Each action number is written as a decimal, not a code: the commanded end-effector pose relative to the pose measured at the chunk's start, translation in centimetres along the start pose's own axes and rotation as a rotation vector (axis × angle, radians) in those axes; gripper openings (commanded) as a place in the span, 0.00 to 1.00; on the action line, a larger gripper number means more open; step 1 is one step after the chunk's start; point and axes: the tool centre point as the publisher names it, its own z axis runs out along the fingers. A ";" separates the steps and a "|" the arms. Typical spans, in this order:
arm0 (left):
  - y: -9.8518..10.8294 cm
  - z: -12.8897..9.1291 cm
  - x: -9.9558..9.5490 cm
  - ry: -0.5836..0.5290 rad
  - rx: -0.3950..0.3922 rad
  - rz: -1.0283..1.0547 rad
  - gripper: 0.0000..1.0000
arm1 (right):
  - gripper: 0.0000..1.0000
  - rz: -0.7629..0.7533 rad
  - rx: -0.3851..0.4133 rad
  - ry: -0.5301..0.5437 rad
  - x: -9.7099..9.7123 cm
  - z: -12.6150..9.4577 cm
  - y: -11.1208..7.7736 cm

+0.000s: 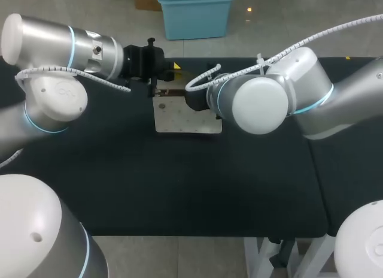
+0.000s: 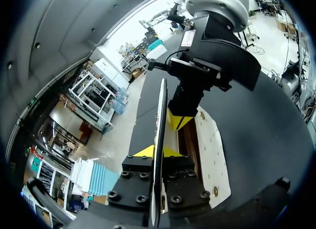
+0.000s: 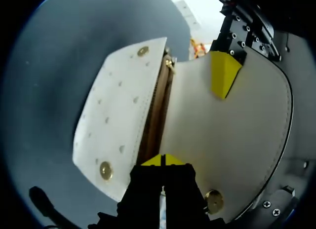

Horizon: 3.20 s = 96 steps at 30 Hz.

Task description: Pick up the bag, open it, inspect its contents, close it, and place it on the opposite side

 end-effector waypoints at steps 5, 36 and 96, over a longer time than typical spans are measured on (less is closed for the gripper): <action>0.1 -0.1 0.2 -0.028 0.015 -0.002 0.00 | 0.00 -0.010 0.004 -0.190 0.8 0.4 0.2; 0.7 0.4 0.8 -0.085 -0.037 -0.030 0.00 | 0.00 -0.050 0.038 -0.025 1.5 -0.2 1.2; 0.0 -0.3 1.3 0.006 0.084 -0.217 0.00 | 0.00 0.024 0.064 0.221 3.1 2.3 1.5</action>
